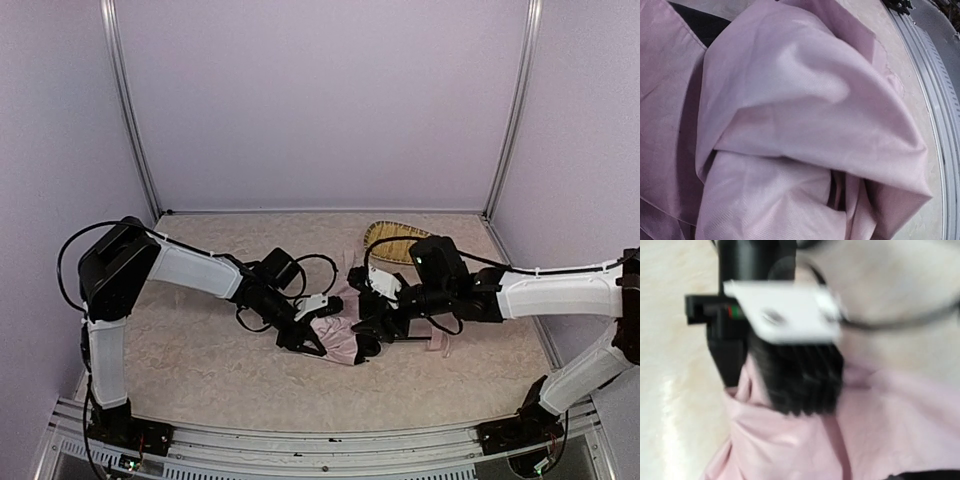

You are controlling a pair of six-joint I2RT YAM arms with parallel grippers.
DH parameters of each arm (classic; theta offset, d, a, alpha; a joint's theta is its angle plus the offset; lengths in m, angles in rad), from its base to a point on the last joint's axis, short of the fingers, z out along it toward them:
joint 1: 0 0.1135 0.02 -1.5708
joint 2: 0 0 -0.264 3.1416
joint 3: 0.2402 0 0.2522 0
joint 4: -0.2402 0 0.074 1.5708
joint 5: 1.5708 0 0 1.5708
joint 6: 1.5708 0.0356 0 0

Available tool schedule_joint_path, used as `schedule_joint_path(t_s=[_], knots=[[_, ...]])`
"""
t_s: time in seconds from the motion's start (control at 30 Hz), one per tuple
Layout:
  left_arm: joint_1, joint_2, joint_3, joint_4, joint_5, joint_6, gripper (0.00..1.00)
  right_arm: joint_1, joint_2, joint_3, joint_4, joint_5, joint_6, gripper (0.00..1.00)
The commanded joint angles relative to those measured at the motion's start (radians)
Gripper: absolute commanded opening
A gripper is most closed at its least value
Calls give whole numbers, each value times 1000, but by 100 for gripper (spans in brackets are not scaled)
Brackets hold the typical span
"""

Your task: Put away the umbrella

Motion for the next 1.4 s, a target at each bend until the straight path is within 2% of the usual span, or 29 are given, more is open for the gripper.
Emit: schedule_joint_path(t_s=[0.0,0.1,0.23,0.43,0.5,0.57,0.6,0.67,0.73,0.77,0.9,1.03,1.17,1.23,1.3,1.33,1.37], knots=[[4,114,52,-275,115,-95,6,183,-65,-139,229,411,-143,76],[8,141,82,-317,145,-96,5,258,-12,-125,231,480,-188,81],[15,161,108,-350,152,-96,5,285,115,-68,173,561,-213,86],[17,172,118,-378,142,-86,5,285,242,-31,125,596,-230,84],[17,171,117,-376,147,-86,6,284,281,-12,102,622,-218,74],[19,169,119,-373,156,-80,11,285,309,8,84,623,-207,49],[21,165,119,-367,157,-81,18,285,316,13,81,621,-200,40],[31,141,106,-323,164,-100,46,284,313,16,82,610,-192,30],[48,72,52,-232,169,-133,95,282,298,12,82,587,-179,25],[59,31,32,-171,169,-151,98,279,294,12,75,567,-172,23],[105,-173,-153,115,97,-242,99,255,289,26,27,460,-135,19],[123,-442,-391,490,-57,-252,99,213,256,39,-15,252,-104,16],[111,-729,-705,1015,-296,-257,99,154,258,86,-96,7,-77,14],[90,-825,-843,1262,-363,-213,99,134,296,133,-169,-117,-73,13],[70,-858,-899,1343,-352,-151,99,115,333,173,-238,-266,-69,13],[57,-863,-878,1284,-327,-101,99,105,356,191,-272,-328,-70,13],[35,-859,-841,1153,-327,-34,99,97,381,207,-305,-378,-72,13]])
